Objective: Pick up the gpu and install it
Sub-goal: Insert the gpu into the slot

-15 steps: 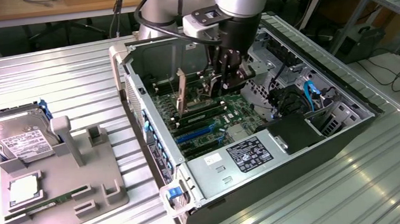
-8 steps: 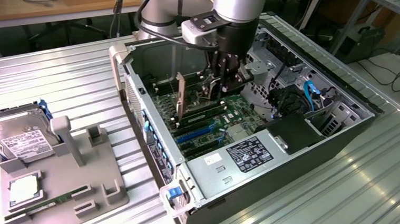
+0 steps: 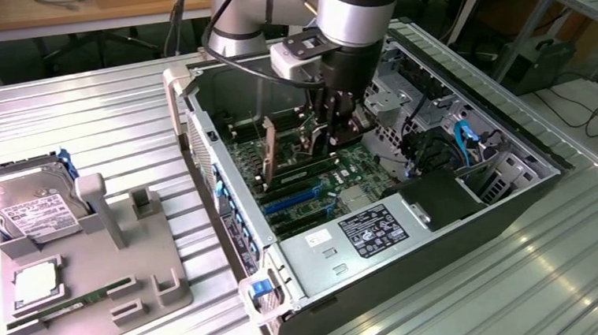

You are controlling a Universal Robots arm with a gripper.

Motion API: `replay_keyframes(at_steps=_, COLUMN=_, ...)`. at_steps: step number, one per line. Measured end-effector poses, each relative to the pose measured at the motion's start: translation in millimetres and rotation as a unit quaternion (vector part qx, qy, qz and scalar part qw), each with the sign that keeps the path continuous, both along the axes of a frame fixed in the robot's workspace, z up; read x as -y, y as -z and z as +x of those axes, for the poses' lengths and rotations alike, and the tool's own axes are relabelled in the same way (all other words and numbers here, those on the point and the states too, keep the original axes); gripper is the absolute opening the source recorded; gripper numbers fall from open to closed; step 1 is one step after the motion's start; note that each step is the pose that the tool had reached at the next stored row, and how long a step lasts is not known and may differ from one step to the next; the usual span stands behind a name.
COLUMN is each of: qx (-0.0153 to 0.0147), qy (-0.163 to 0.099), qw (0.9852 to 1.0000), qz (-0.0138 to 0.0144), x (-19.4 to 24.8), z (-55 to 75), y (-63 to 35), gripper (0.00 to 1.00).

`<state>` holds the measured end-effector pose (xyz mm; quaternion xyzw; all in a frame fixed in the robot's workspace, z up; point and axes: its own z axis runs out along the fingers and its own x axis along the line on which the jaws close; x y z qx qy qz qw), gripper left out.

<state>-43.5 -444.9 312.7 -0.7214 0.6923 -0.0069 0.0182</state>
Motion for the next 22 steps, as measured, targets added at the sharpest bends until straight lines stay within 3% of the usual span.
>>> replay_keyframes(at_steps=22, qx=-0.0001, qy=0.0, qw=1.0, qz=0.0001, x=0.0, z=-6.9, y=11.5, gripper=0.27)
